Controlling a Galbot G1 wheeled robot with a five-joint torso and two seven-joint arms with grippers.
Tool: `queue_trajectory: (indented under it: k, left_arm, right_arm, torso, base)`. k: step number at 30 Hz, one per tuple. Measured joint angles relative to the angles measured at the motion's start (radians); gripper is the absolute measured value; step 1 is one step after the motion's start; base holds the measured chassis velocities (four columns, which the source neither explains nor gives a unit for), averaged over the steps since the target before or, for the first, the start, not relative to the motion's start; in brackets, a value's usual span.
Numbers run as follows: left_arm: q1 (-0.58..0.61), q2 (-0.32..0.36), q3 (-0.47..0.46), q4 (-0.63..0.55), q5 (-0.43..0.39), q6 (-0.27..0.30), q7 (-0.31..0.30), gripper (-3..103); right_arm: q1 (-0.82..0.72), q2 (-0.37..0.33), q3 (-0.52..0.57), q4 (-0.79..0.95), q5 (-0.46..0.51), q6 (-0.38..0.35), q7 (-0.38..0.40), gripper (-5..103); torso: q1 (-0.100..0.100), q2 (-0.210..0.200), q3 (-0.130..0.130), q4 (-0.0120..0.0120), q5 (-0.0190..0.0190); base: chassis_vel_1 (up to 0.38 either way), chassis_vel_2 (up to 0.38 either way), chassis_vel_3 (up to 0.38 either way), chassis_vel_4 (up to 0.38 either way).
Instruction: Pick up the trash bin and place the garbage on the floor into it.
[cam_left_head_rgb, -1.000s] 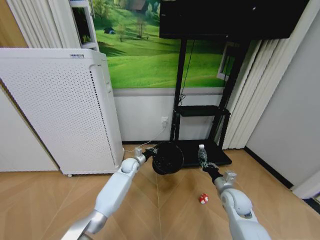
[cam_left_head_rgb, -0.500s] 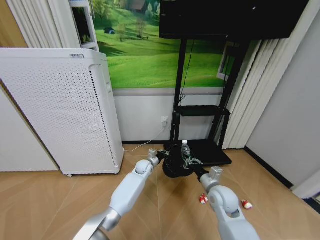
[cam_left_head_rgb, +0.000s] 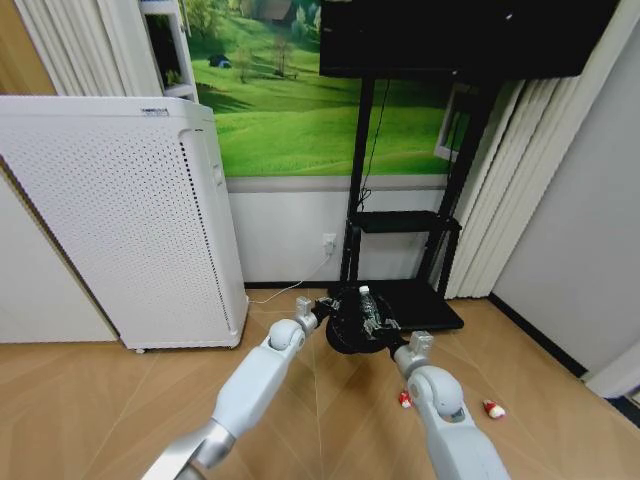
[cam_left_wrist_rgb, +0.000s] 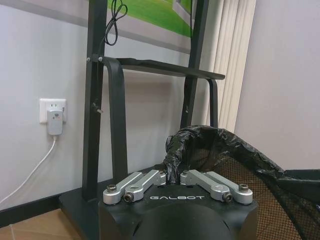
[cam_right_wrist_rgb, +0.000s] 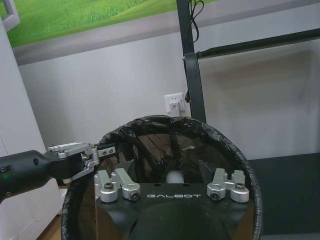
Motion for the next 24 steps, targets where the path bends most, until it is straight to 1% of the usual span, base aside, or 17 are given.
queue_trajectory:
  k: [2, 3, 5, 6, 7, 8, 9, 10, 12, 13, 14, 16, 24]
  left_arm:
    - [0.001, 0.002, 0.002, -0.008, -0.001, 0.003, -0.002, 7]
    - [0.001, 0.002, 0.002, -0.008, -0.001, 0.003, -0.002, 7]
    - [0.003, 0.013, 0.004, -0.027, -0.003, 0.007, -0.004, 7]
    - [0.003, 0.013, 0.004, -0.027, -0.003, 0.007, -0.004, 7]
    - [0.004, 0.017, 0.003, -0.032, -0.003, 0.007, -0.004, 7]
    - [0.009, 0.028, -0.002, -0.045, -0.004, 0.008, -0.004, 7]
    - [0.014, 0.033, -0.008, -0.052, -0.004, 0.008, -0.005, 7]
    - [0.014, 0.033, -0.008, -0.052, -0.004, 0.008, -0.005, 7]
    - [0.026, 0.046, -0.017, -0.074, -0.004, 0.010, -0.008, 7]
    - [0.026, 0.046, -0.017, -0.074, -0.004, 0.010, -0.008, 7]
    - [0.035, 0.056, -0.022, -0.089, -0.005, 0.011, -0.009, 7]
    - [0.048, 0.072, -0.028, -0.113, -0.005, 0.012, -0.010, 7]
    - [0.056, 0.096, -0.031, -0.151, -0.015, 0.021, -0.021, 7]
  right_arm:
    - [-0.007, -0.002, 0.008, 0.003, 0.006, 0.011, -0.003, 79]
    - [-0.007, -0.002, 0.008, 0.003, 0.006, 0.011, -0.003, 79]
    - [-0.006, 0.000, 0.038, -0.001, 0.015, 0.031, 0.010, 90]
    - [-0.006, 0.000, 0.038, -0.001, 0.015, 0.031, 0.010, 90]
    - [-0.005, 0.001, 0.048, -0.001, 0.020, 0.033, 0.020, 95]
    - [0.002, 0.001, 0.078, -0.002, 0.028, 0.036, 0.059, 98]
    - [0.008, 0.000, 0.097, -0.007, 0.028, 0.038, 0.073, 100]
    - [0.008, 0.000, 0.097, -0.007, 0.028, 0.038, 0.073, 100]
    - [0.021, -0.003, 0.144, -0.033, 0.027, 0.039, 0.088, 100]
    - [0.021, -0.003, 0.144, -0.033, 0.027, 0.039, 0.088, 100]
    - [0.022, -0.009, 0.172, -0.052, 0.025, 0.037, 0.089, 100]
    - [0.005, -0.015, 0.194, -0.063, 0.023, 0.033, 0.089, 100]
    - [-0.023, 0.001, 0.189, -0.058, 0.020, 0.032, 0.084, 100]
  torso:
    - [0.000, 0.000, 0.000, -0.0001, 0.0001]
    - [0.000, 0.000, 0.000, -0.0001, 0.0001]
    - [0.000, 0.000, 0.000, -0.0001, 0.0001]
    - [0.000, 0.000, 0.000, -0.0001, 0.0001]
    - [0.000, 0.000, 0.000, -0.0001, 0.0001]
    - [0.000, 0.000, 0.000, -0.0001, 0.0000]
    - [0.000, 0.000, 0.000, 0.0000, 0.0000]
    - [0.000, 0.000, 0.000, 0.0000, 0.0000]
    - [0.000, 0.000, 0.000, 0.0001, 0.0001]
    - [0.000, 0.000, 0.000, 0.0001, 0.0001]
    - [0.000, 0.000, 0.000, 0.0001, 0.0001]
    - [0.000, 0.000, 0.000, -0.0001, 0.0000]
    - [0.000, 0.000, 0.000, 0.0003, 0.0000]
  base:
    - [0.000, 0.000, 0.000, 0.000]
    - [0.000, 0.000, 0.000, 0.000]
    - [0.000, 0.000, 0.000, 0.000]
    - [0.000, 0.000, 0.000, 0.000]
    - [0.000, 0.000, 0.000, 0.000]
    - [0.000, 0.000, 0.000, 0.000]
    - [0.000, 0.000, 0.000, 0.000]
    - [0.000, 0.000, 0.000, 0.000]
    - [0.000, 0.000, 0.000, 0.000]
    - [0.000, 0.000, 0.000, 0.000]
    - [0.000, 0.000, 0.000, 0.000]
    - [0.000, 0.000, 0.000, 0.000]
    - [-0.010, -0.012, 0.018, 0.017]
